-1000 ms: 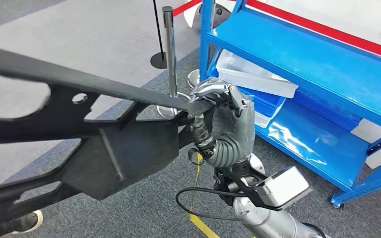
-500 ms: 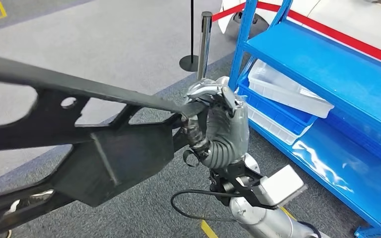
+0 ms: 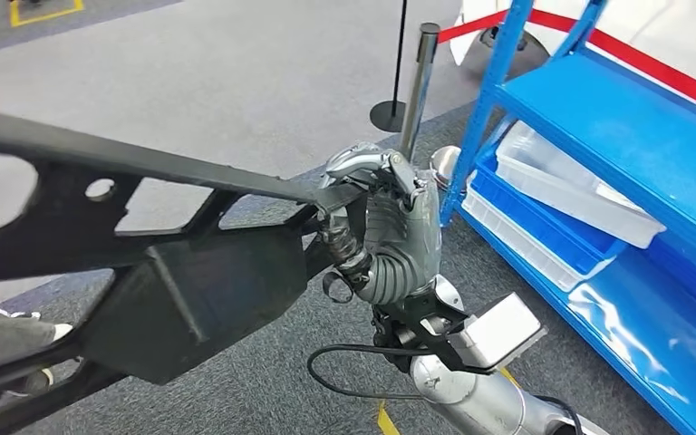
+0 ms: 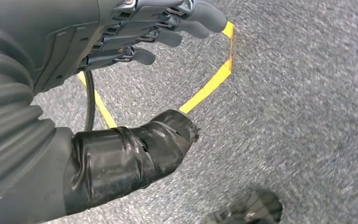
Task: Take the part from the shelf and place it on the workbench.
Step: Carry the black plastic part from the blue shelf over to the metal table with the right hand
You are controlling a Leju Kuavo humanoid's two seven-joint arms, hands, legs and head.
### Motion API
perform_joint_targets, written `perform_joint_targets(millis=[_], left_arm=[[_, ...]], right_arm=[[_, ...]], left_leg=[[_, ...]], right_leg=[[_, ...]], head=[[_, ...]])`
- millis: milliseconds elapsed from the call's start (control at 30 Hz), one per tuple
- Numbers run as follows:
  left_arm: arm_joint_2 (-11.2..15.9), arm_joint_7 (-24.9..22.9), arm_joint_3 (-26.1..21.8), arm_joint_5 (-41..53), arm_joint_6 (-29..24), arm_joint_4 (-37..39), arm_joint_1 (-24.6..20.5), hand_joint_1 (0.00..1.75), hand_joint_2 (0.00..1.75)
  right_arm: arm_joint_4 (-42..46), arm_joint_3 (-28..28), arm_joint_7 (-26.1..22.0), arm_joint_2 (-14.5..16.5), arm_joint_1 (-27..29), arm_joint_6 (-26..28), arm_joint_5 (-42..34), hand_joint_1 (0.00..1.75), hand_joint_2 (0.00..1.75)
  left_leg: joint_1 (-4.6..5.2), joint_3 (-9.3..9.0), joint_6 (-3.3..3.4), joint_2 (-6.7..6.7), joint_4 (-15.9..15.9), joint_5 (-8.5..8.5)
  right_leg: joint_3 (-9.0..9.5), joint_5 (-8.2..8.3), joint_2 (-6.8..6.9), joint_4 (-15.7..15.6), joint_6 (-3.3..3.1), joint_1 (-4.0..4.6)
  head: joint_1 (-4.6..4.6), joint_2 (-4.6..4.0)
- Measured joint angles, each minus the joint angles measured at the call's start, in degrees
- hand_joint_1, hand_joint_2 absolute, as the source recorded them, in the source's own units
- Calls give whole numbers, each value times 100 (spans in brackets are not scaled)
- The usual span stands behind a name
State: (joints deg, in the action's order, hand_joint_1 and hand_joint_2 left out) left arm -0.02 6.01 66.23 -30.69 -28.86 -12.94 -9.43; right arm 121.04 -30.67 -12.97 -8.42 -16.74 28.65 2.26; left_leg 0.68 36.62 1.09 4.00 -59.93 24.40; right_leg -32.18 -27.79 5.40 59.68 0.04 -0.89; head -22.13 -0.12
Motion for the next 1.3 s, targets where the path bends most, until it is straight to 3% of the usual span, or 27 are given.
perform_joint_targets(millis=[33, 100, 167, 233, 267, 300, 333, 400, 467, 533, 600, 667, 733, 767, 833, 900, 933, 1000, 1067, 1133, 1200, 1267, 1300], left_arm=[[1, 1, 0, 1, 0, 0, -10, 0, 175], [1, 0, 0, 1, 1, 0, 4, 0, 175], [-4, 3, 0, 2, 1, 0, 23, 0, 175], [-7, 7, 1, 2, 2, 0, 6, 0, 175], [-7, 7, 1, 2, 3, 0, -5, 0, 175], [-7, 6, 2, 2, 3, 0, -10, 0, 175], [-7, 4, 2, 3, 4, 0, -7, 0, 175], [-8, 1, 2, 3, 5, 0, 6, 0, 175], [-9, -2, 2, 4, 5, 0, 5, 0, 175], [-7, -7, 2, 5, 4, 0, 1, 0, 175], [5, -20, 2, 8, 2, 1, 21, 0, 175], [11, -36, 2, 16, -1, 1, 34, 0, 175], [5, -43, 2, 21, -2, 0, 14, 0, 175], [4, -46, 3, 21, -2, 0, 3, 0, 175], [2, -54, 4, 23, -1, 0, 2, 0, 175], [3, -63, 4, 23, 1, 0, 17, 0, 175], [4, -67, 4, 24, 1, 0, 22, 0, 175], [6, -74, 4, 29, 1, 0, 9, 0, 175], [6, -79, 4, 47, 1, 0, -20, 0, 175], [5, -94, 4, 63, 2, 0, -12, 0, 175], [3, -110, 4, 69, 3, 0, 11, 0, 175], [1, -113, 4, 72, 3, 0, -1, 0, 175], [1, -113, 4, 73, 4, 0, -14, 0, 175]], right_arm=[[-1, 0, -2, 0, 0, 1, -10, 175, 175], [-1, 0, -5, 0, -2, -1, -30, 175, 175], [0, 0, -12, -1, -5, -2, -43, 175, 175], [-1, 0, -20, -2, 9, -2, -50, 175, 175], [-2, 0, -24, -2, 19, -2, -52, 175, 175], [-2, 0, -25, -2, 31, -2, -55, 175, 175], [-2, 0, -27, -2, 37, -2, -57, 175, 175], [-2, 0, -28, -2, 38, -2, -60, 175, 175], [-2, 0, -31, -2, 38, -2, -61, 175, 175], [-2, 0, -33, -2, 42, -2, -66, 175, 175], [-2, 0, -34, -2, 36, -2, -73, 175, 175], [0, 0, -37, 2, 31, -4, -80, 175, 175], [0, 0, -40, 5, 36, -6, -97, 175, 175], [0, 0, -42, 5, 39, -6, -107, 175, 175], [-2, 0, -43, 5, 45, -6, -122, 175, 175], [-2, 0, -43, 5, 44, -6, -125, 175, 175], [-2, 0, -43, 5, 44, -6, -126, 175, 175], [-2, 0, -49, 5, 42, -6, -130, 175, 175], [-2, 0, -60, 6, 41, -8, -142, 175, 175], [-2, 0, -71, 7, 36, -13, -152, 175, 175], [-2, 0, -80, 7, 30, -17, -156, 175, 175], [-2, 0, -85, 6, 38, -19, -161, 175, 175], [-2, 0, -87, 5, 44, -19, -163, 175, 175]], left_leg=[[36, -18, 40, 40, 56, 30], [24, -42, 100, -106, 110, 17], [-22, -116, 159, -248, 189, -4], [-43, -158, 207, -388, 222, -9], [-40, -159, 225, -464, 216, -4], [-37, -161, 234, -548, 206, 3], [-36, -163, 234, -637, 190, 13], [-47, -165, 211, -814, 129, 50], [-56, -131, 157, -972, 33, 104], [-73, -68, 86, -1092, -18, 119], [-103, -31, 13, -1164, -10, 106], [-96, 53, -60, -934, -160, 191], [-99, 332, -121, -593, -698, 440], [-118, 527, -146, -518, -1051, 572], [-144, 768, -177, -478, -1457, 634], [-152, 691, -182, -449, -1267, 426], [-149, 537, -170, -403, -963, 256], [-102, 199, -118, -188, -288, 18], [-40, 49, -40, -74, 32, -17], [-39, 40, 35, -186, 62, -8], [-74, -7, 108, -301, 127, -28], [-93, -44, 172, -411, 166, -40], [-92, -46, 195, -473, 165, -36]], right_leg=[[17, -12, 63, -13, 25, 12], [66, -49, 166, -31, 86, 23], [32, -186, 1, 150, 131, 13], [-264, -474, -313, 760, 139, -4], [-472, -606, -404, 1123, 139, -7], [-641, -656, -451, 1382, 143, -10], [-726, -598, -474, 1457, 148, -14], [-598, -200, -552, 1009, 154, -32], [-346, 83, -825, 381, 151, -70], [-243, 90, -1002, 139, 136, -77], [-214, 101, -911, 90, 88, -66], [-163, 114, -776, 35, 16, -81], [-120, 106, -617, 2, -40, -78], [-110, 94, -530, 0, -58, -71], [-87, 65, -377, 2, -61, -66], [-53, 36, -269, 2, -50, -67], [-29, 19, -220, 2, -40, -67], [20, -22, -113, 2, -1, -50], [55, -58, -7, -11, 61, -25], [91, -84, 76, -36, 128, -12], [69, -186, -77, 85, 179, -19], [-190, -462, -362, 627, 199, -27], [-398, -617, -441, 1006, 203, -26]], head=[[-6, 0], [-12, 1], [-22, 0], [-41, -1], [-53, -1], [-57, -1], [-61, -1], [-63, -1], [-74, -1], [-90, -1], [-96, -1], [-136, -1], [-194, -1], [-212, -1], [-226, -1], [-232, -1], [-235, -1], [-242, -1], [-249, -1], [-254, -1], [-252, -2], [-252, -2], [-254, -1]])
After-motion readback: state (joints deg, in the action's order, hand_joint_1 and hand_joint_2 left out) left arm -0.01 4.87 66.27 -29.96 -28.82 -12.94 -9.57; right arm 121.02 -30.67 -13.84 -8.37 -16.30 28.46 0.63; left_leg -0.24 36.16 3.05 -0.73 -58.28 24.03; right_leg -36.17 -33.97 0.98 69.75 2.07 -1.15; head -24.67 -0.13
